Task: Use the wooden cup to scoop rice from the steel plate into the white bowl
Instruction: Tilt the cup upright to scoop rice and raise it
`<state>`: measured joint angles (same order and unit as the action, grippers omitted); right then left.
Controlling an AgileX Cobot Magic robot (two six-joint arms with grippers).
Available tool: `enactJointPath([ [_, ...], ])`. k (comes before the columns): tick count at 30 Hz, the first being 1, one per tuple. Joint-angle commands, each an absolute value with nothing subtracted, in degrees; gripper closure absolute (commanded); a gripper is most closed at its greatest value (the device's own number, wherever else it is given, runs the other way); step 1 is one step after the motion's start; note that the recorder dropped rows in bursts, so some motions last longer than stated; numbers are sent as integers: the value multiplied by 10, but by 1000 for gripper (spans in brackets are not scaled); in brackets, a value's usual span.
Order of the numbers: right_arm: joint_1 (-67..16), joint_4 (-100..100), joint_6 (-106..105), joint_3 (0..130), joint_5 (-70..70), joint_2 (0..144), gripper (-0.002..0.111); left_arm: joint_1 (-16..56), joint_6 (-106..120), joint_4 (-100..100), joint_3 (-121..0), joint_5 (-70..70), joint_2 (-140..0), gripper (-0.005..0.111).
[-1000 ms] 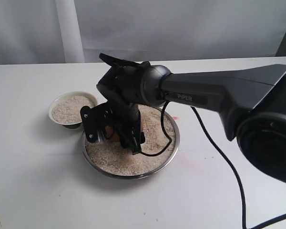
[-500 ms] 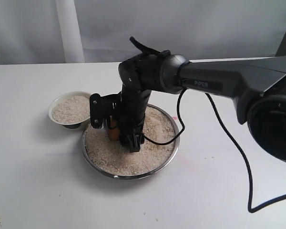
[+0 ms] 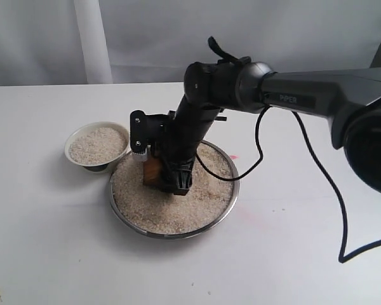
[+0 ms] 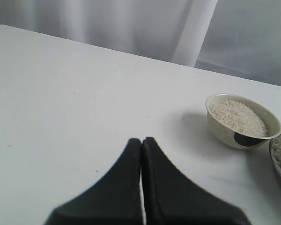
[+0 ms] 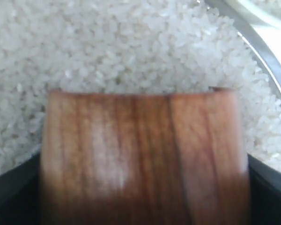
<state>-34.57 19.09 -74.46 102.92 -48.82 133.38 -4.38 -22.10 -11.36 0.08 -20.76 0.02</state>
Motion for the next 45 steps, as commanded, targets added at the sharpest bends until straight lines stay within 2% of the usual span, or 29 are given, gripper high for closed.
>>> enactJointPath([
  [1,-320,267,-844,998,-485,1324,108,-40,-222,-110,0,-204,0,107],
  [14,-278,495,-1062,958,-509,1324,108,-40,-223,-110,0,-204,0,107],
  [24,-246,627,-1074,958,-513,1324,108,-40,-222,-110,0,-204,0,107],
  [33,-243,605,-1074,958,-513,1324,108,-40,-223,-110,0,-204,0,107],
  [34,-243,613,-1155,958,-601,1324,108,-40,-223,-110,0,-204,0,107],
  [36,-240,672,-1163,958,-630,1317,108,-40,-223,-110,0,-204,0,107],
  [45,-269,666,-1134,958,-561,1261,108,-40,-222,-110,0,-204,0,107],
])
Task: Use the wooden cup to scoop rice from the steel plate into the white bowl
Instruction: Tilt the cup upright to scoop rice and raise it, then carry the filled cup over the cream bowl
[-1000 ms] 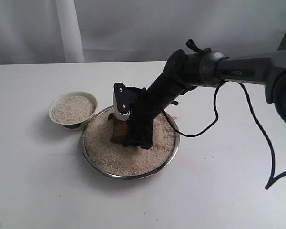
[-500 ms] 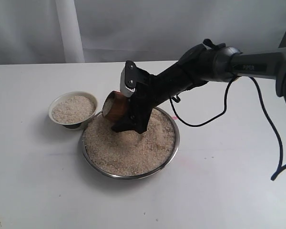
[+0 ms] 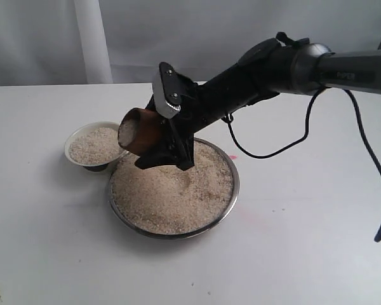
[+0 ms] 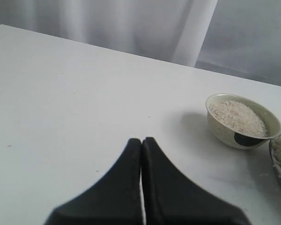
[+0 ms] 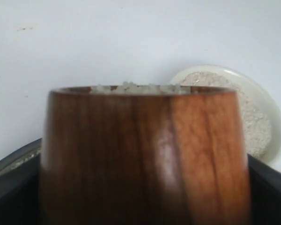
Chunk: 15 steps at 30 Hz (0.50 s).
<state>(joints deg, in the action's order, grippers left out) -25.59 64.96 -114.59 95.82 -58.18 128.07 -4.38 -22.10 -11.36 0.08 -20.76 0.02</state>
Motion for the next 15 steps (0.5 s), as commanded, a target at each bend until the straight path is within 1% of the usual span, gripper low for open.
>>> enactJointPath([
  [1,-275,666,-1131,960,-554,1259,108,-40,-222,-110,0,-204,0,107],
  [8,-316,644,-1057,997,-444,1256,108,-40,-223,-110,0,-204,0,107],
  [15,-374,542,-957,1048,-310,1256,108,-40,-223,-110,0,-204,0,107],
])
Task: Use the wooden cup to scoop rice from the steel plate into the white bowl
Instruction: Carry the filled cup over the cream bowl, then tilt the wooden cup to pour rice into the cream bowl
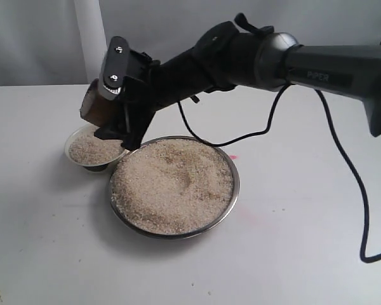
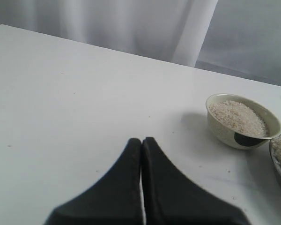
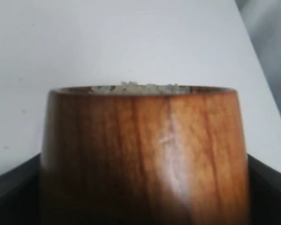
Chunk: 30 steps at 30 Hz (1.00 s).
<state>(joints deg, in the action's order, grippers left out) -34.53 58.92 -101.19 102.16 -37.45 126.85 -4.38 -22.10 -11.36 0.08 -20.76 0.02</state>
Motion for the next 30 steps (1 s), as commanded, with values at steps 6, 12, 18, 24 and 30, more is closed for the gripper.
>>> enactJointPath([
  [6,-403,477,-895,1055,-197,1256,108,-40,-223,-110,0,-204,0,107],
  [12,-407,439,-893,1055,-168,1269,108,-40,-223,-110,0,-204,0,107],
  [18,-408,307,-822,1055,-148,1287,108,-40,-223,-110,0,-204,0,107],
  [24,-420,216,-777,1055,-109,1296,108,-40,-223,-110,0,-204,0,107],
  [30,-429,189,-777,1055,-69,1304,108,-40,-223,-110,0,-204,0,107],
])
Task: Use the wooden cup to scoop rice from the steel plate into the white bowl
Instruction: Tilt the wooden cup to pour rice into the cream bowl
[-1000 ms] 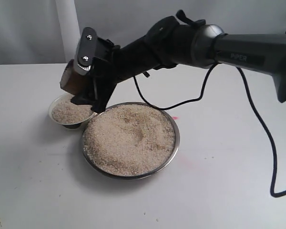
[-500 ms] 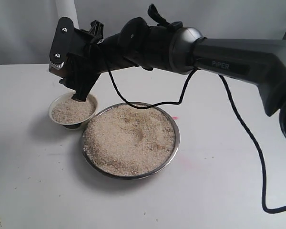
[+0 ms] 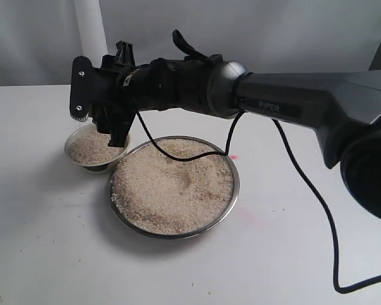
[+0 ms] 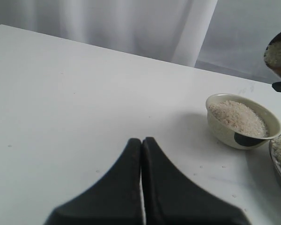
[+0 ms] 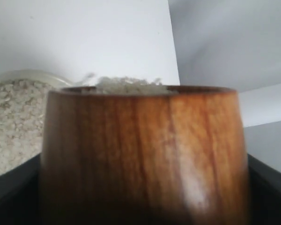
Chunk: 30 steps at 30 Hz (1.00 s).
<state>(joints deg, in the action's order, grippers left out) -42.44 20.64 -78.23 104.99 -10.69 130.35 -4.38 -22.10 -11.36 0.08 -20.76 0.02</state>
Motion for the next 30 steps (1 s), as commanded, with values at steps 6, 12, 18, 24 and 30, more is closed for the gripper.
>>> enactJointPath([
  [6,-429,148,-777,1055,-54,1309,108,-40,-223,-110,0,-204,0,107],
  [12,-428,114,-777,1055,-41,1315,108,-40,-223,-110,0,-204,0,107],
  [18,-425,76,-781,1055,-27,1315,108,-40,-223,-110,0,-204,0,107],
  [24,-421,37,-783,1055,-17,1315,108,-40,-223,-110,0,-204,0,107],
  [30,-419,-9,-784,1055,-17,1315,108,-40,-223,-110,0,-204,0,107],
])
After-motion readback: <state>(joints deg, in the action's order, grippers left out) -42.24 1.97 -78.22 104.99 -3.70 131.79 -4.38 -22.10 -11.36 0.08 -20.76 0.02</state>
